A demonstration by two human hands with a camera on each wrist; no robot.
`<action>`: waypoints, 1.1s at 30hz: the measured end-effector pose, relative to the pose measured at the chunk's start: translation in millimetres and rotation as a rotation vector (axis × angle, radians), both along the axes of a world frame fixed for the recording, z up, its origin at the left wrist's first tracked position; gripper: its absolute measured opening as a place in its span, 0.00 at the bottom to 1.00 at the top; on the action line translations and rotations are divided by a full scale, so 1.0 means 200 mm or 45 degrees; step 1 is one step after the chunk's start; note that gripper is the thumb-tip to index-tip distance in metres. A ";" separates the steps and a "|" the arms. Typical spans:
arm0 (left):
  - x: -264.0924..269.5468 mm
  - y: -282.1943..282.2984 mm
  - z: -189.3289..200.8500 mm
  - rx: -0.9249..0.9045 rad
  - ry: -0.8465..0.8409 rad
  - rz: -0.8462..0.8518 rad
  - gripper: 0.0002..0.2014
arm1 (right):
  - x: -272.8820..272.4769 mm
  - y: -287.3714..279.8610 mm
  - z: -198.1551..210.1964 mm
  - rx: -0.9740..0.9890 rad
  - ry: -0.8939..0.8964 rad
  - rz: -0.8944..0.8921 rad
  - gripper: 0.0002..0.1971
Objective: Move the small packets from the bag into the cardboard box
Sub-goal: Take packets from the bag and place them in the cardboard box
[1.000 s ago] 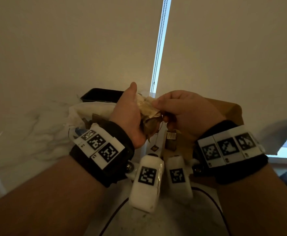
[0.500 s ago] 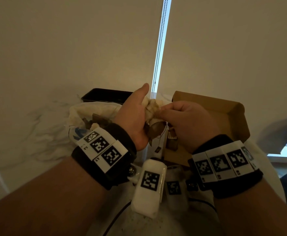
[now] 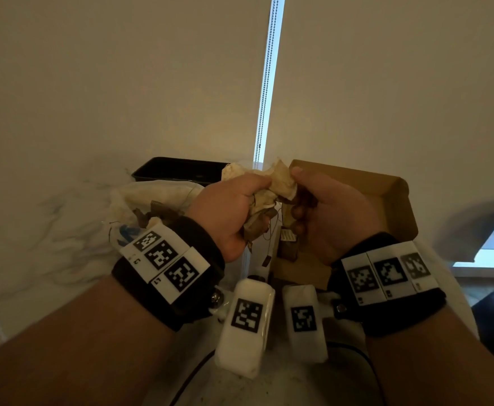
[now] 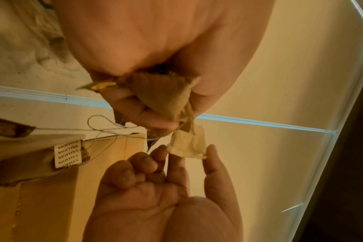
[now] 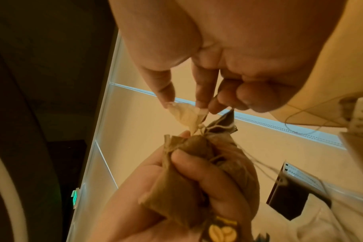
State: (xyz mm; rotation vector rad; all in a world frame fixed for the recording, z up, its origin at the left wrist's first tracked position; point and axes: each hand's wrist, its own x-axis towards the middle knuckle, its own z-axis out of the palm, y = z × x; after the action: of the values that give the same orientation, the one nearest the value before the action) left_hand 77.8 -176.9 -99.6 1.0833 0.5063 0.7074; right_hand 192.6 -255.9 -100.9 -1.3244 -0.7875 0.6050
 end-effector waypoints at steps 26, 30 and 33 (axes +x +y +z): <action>0.02 0.05 -0.03 -0.083 -0.025 0.074 0.11 | 0.08 -0.04 0.03 0.050 0.045 -0.119 0.05; 0.02 0.08 -0.03 -0.118 -0.032 0.089 0.13 | 0.11 -0.11 0.09 0.036 0.023 -0.132 0.04; 0.02 0.10 -0.04 -0.129 -0.025 0.084 0.17 | 0.16 -0.20 0.14 -0.112 -0.162 -0.160 0.04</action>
State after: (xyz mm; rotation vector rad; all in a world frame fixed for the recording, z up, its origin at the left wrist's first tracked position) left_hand 80.9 -157.3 -107.3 0.9673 0.5574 0.7419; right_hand 224.3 -296.0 -73.4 -1.4929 -0.7809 0.4637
